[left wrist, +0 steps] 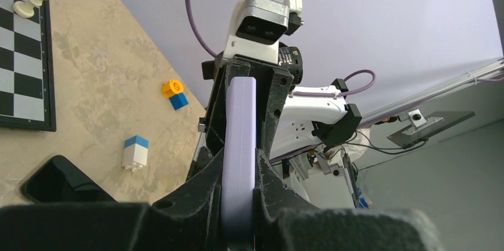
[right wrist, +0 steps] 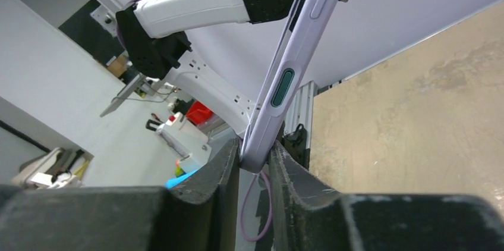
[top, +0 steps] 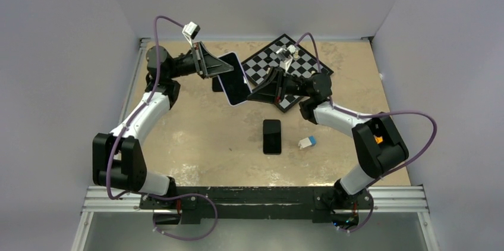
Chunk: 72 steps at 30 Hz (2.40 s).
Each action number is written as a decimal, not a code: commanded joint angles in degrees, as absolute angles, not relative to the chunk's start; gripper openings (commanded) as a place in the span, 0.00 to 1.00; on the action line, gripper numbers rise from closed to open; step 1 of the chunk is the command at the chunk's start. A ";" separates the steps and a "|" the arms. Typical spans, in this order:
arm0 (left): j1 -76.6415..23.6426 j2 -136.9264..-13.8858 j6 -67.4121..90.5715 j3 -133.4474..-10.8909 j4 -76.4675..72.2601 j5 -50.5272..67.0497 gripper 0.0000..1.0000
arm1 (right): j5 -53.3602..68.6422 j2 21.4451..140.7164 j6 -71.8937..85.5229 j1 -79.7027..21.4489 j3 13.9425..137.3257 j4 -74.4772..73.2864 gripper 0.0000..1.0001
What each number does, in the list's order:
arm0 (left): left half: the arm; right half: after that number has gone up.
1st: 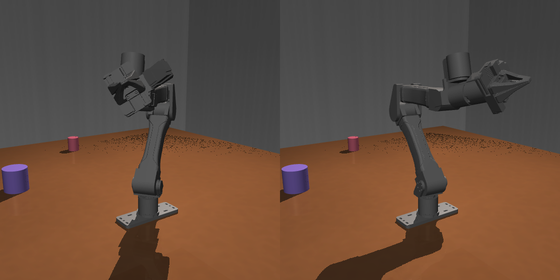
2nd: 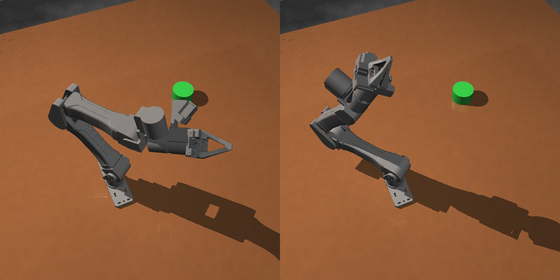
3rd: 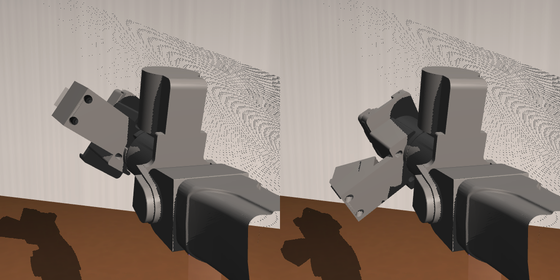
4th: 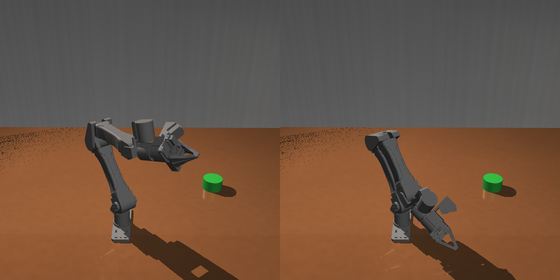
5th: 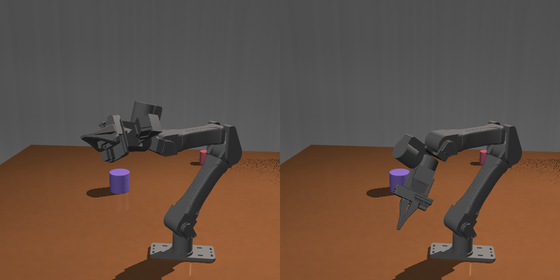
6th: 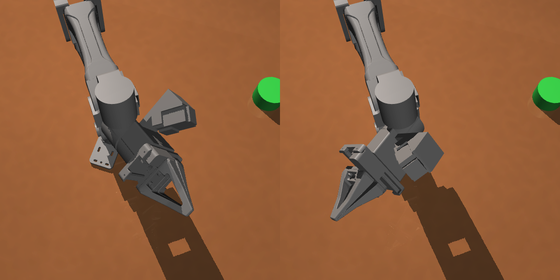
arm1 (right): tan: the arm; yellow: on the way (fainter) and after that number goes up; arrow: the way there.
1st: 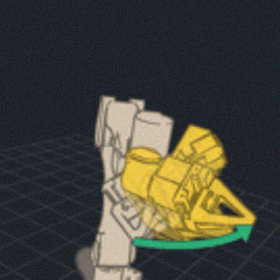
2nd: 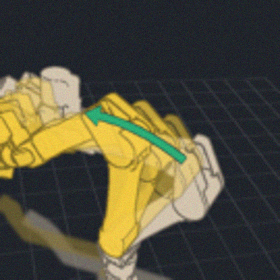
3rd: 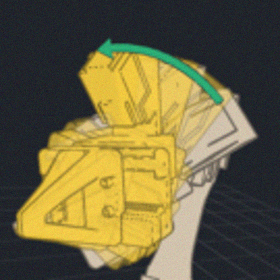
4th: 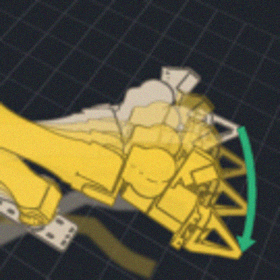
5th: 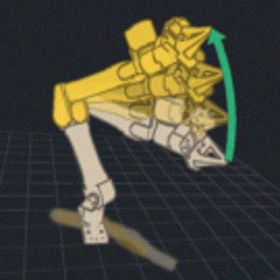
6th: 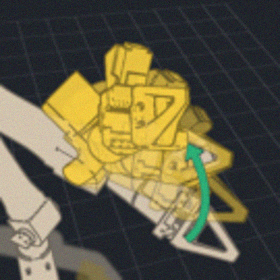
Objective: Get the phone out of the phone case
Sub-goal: Remove the phone case from the phone.
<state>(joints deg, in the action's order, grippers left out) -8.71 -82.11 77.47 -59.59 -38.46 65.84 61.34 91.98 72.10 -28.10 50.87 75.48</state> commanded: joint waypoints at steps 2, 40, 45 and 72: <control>-8.62 -79.41 81.29 -59.50 -44.25 66.94 0.00 | 63.89 90.19 66.50 -27.98 51.68 73.27 0.16; -8.79 -82.30 101.57 -53.61 -69.61 56.50 0.00 | 51.28 77.81 27.80 -39.59 64.18 21.87 0.52; -8.79 -82.19 102.35 -54.19 -70.67 56.37 0.00 | 50.80 75.67 34.99 -38.92 61.87 21.41 0.59; -8.83 -79.58 106.20 -51.07 -67.78 57.58 0.00 | 57.27 82.47 30.26 -38.81 63.66 33.14 0.00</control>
